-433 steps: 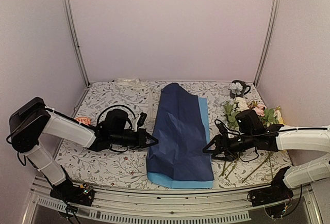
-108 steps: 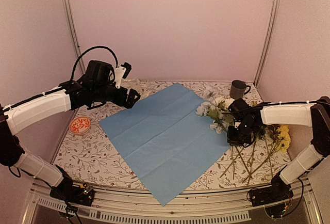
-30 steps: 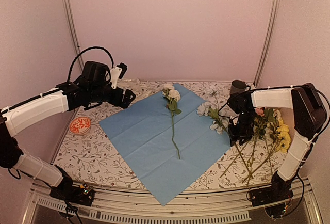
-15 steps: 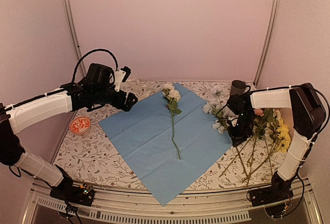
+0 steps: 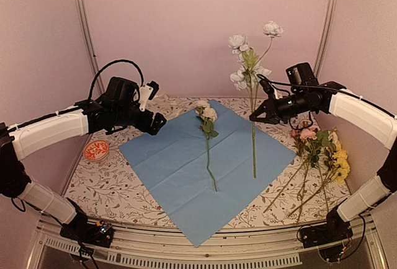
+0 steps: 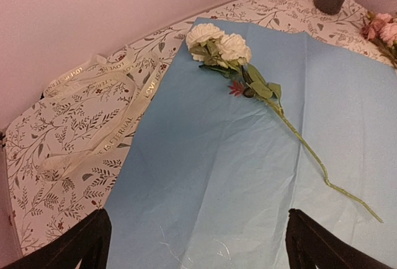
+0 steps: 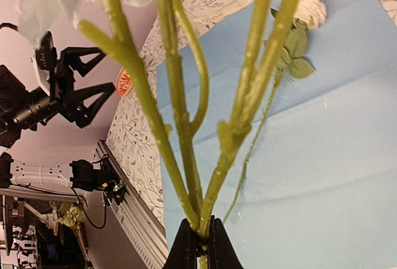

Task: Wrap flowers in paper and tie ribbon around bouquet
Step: Place the fake flower on the flattened wrapping paper.

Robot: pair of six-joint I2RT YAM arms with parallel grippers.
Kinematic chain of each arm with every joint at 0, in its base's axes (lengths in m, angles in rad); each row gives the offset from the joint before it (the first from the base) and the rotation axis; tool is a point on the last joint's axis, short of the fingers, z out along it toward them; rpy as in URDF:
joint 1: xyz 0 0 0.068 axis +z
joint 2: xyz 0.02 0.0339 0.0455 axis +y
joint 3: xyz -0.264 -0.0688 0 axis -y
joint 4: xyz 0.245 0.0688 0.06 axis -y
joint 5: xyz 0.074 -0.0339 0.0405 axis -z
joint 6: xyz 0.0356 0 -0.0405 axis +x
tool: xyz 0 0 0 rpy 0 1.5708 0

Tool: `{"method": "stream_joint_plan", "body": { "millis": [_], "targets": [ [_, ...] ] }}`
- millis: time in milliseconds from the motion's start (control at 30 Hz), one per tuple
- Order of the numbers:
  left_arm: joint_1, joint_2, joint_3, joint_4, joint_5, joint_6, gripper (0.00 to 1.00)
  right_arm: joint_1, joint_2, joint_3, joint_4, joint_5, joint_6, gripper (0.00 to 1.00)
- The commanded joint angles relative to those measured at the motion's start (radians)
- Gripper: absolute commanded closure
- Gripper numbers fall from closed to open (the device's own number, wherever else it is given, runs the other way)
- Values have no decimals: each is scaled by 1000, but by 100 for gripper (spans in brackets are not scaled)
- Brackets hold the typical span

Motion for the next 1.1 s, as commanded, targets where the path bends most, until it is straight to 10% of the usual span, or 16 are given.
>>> {"method": "stream_joint_plan", "body": {
  "millis": [0,267,633,833,1067],
  "targets": [
    [-18,14,-12,20,-13,10,1,80,158,49,341,25,263,100],
    [-29,15,-14,19,-23,16,1,98,599,393,118,88,192,100],
    [-33,26,-13,18,-21,18,1,109,711,337,174,60,217,100],
    [-34,27,-14,17,-22,19,1,111,674,396,-35,207,107,43],
    [-37,26,-12,14,-18,21,1,35,425,279,-319,678,23,45]
  ]
}}
